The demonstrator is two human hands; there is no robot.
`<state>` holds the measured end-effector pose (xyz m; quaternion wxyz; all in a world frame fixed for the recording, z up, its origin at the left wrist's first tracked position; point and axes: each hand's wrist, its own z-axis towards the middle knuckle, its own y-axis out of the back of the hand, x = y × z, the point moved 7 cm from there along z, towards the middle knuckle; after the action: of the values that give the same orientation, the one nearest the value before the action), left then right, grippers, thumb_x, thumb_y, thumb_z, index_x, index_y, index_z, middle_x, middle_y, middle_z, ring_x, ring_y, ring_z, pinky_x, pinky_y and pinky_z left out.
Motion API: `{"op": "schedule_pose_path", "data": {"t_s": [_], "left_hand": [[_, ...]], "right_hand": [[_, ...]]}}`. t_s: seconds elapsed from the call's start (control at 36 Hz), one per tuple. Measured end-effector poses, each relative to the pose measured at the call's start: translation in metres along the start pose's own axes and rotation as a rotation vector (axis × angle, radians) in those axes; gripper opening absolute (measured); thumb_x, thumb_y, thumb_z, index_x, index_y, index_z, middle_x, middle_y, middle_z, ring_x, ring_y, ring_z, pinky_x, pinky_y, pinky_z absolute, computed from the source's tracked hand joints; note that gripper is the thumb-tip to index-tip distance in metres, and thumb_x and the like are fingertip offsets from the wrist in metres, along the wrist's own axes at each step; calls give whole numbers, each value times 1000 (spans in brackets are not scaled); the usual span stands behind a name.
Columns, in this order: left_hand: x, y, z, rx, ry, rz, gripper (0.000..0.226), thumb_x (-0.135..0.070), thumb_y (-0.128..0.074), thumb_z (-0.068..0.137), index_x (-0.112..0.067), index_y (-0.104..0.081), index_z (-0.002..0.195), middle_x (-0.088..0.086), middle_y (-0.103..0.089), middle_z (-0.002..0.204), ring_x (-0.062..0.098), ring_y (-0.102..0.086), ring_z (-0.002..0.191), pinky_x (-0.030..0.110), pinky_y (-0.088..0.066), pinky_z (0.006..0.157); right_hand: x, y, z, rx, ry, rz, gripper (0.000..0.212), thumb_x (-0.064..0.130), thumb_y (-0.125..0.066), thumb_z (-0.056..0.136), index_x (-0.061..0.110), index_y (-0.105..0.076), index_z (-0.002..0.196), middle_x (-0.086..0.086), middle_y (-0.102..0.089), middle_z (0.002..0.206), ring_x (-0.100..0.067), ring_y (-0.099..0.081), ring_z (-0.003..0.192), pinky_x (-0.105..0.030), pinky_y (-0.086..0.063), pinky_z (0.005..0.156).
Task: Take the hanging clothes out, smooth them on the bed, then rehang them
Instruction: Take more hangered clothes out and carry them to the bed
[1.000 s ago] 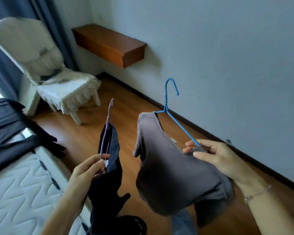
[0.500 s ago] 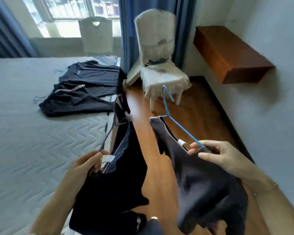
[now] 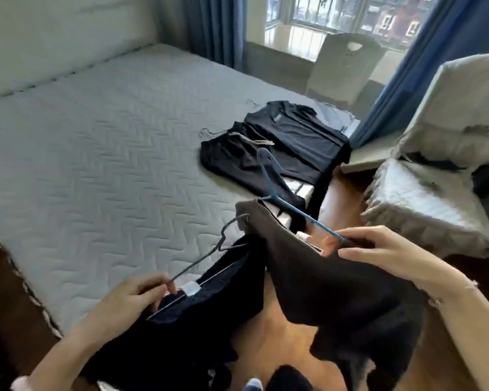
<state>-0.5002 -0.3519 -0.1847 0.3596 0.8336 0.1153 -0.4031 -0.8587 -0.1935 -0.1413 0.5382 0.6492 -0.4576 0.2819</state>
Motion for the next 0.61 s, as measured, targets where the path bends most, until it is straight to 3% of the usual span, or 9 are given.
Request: {"op": "schedule_pose_path", "data": {"t_s": [0.06, 0.14, 0.19, 0.25, 0.31, 0.44, 0.56, 0.61], "left_hand": [[6, -13, 24, -83, -12, 85, 34, -7, -52, 95, -37, -63, 82, -9, -56, 52, 2, -47, 52, 12, -30, 52], [32, 6, 39, -285, 100, 79, 32, -9, -51, 95, -27, -65, 72, -5, -56, 53, 5, -50, 56, 12, -31, 53], [45, 22, 44, -397, 157, 75, 35, -10, -51, 95, -31, -63, 70, -2, -56, 58, 9, -52, 59, 10, -33, 56], [59, 30, 52, -476, 234, 68, 30, -11, -52, 95, -28, -63, 74, 1, -58, 63, 10, -52, 59, 11, -33, 57], [72, 45, 57, -574, 323, 71, 30, -13, -52, 95, -30, -64, 73, 1, -59, 64, 12, -54, 63, 16, -32, 57], [106, 80, 68, -743, 546, 74, 36, -16, -53, 94, -38, -60, 66, -1, -63, 68, 21, -58, 70, 33, -43, 72], [148, 110, 77, -856, 654, 41, 36, -19, -52, 94, -43, -63, 69, -3, -65, 69, 24, -60, 72, 39, -48, 77], [165, 125, 83, -900, 694, 34, 34, -21, -51, 95, -39, -63, 69, -3, -67, 74, 24, -62, 78, 40, -48, 79]], "right_hand": [[10, 4, 42, 91, 56, -45, 44, 54, -66, 71, 22, -71, 101, 4, -74, 101, -5, -64, 101, -13, -43, 93], [21, 10, 105, 241, 116, -107, 54, 63, -64, 70, 22, -70, 104, 5, -74, 101, -4, -66, 97, -16, -46, 92], [27, 14, 150, 328, 147, -223, 41, 54, -62, 77, 23, -69, 103, 11, -74, 101, -1, -65, 96, -19, -47, 93], [28, 21, 199, 381, 176, -342, 17, 29, -62, 86, 26, -68, 101, 12, -73, 99, -4, -65, 97, -24, -46, 94], [35, 24, 248, 408, 224, -451, 17, 16, -60, 89, 28, -68, 98, 10, -73, 96, -8, -65, 95, -28, -47, 93], [49, 31, 368, 383, 314, -659, 23, 24, -56, 91, 44, -64, 82, 17, -69, 85, -6, -62, 85, -36, -48, 86], [62, 28, 446, 287, 322, -750, 18, 30, -52, 91, 45, -61, 89, 14, -64, 95, -13, -58, 95, -33, -41, 80], [70, 21, 479, 247, 332, -762, 17, 30, -51, 93, 38, -65, 98, 11, -60, 95, -11, -53, 92, -29, -33, 76]]}}
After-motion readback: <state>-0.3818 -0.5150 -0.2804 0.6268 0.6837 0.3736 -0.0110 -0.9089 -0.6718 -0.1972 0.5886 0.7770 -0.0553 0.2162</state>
